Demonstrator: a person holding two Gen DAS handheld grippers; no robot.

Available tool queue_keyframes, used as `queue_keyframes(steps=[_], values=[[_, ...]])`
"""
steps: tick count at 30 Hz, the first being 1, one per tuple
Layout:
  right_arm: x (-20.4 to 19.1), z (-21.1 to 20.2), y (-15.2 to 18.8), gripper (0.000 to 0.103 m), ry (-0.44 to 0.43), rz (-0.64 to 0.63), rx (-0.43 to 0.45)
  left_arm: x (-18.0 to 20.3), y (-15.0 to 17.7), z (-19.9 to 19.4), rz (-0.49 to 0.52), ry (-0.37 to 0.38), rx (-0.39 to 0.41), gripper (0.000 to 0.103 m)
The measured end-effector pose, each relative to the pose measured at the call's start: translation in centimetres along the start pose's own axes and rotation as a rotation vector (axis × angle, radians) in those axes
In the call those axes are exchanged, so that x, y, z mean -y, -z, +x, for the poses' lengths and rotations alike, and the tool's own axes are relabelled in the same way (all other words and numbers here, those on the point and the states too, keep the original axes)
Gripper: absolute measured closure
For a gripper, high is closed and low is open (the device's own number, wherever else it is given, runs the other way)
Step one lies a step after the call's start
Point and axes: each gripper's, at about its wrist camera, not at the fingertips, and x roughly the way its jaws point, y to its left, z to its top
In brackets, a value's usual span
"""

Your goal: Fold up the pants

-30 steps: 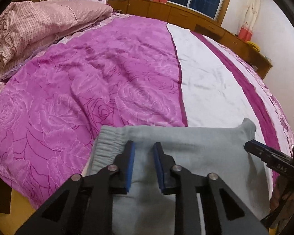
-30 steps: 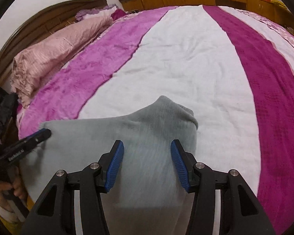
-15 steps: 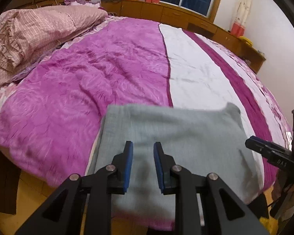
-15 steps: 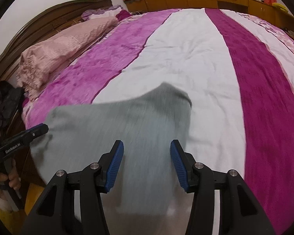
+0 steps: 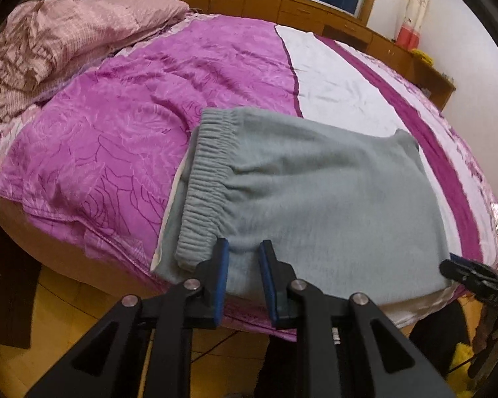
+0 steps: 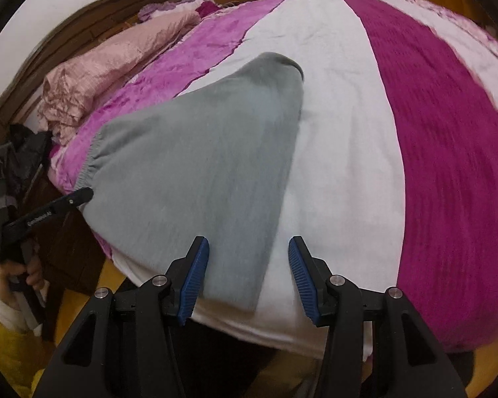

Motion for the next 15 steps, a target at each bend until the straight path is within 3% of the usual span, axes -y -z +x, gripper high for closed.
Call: queue_keyframes(steps=[9, 15], values=[[0.1, -1.0, 0.8, 0.059, -0.009, 0.007, -0.008, 0.7, 0.2, -2.0, -0.023, 0.005, -0.002, 0.08], [0.6, -2.6, -0.9, 0.059, -0.042, 0.062, 0.07, 2.8, -0.6, -3.3, 0.002, 0.056, 0.017, 0.072]])
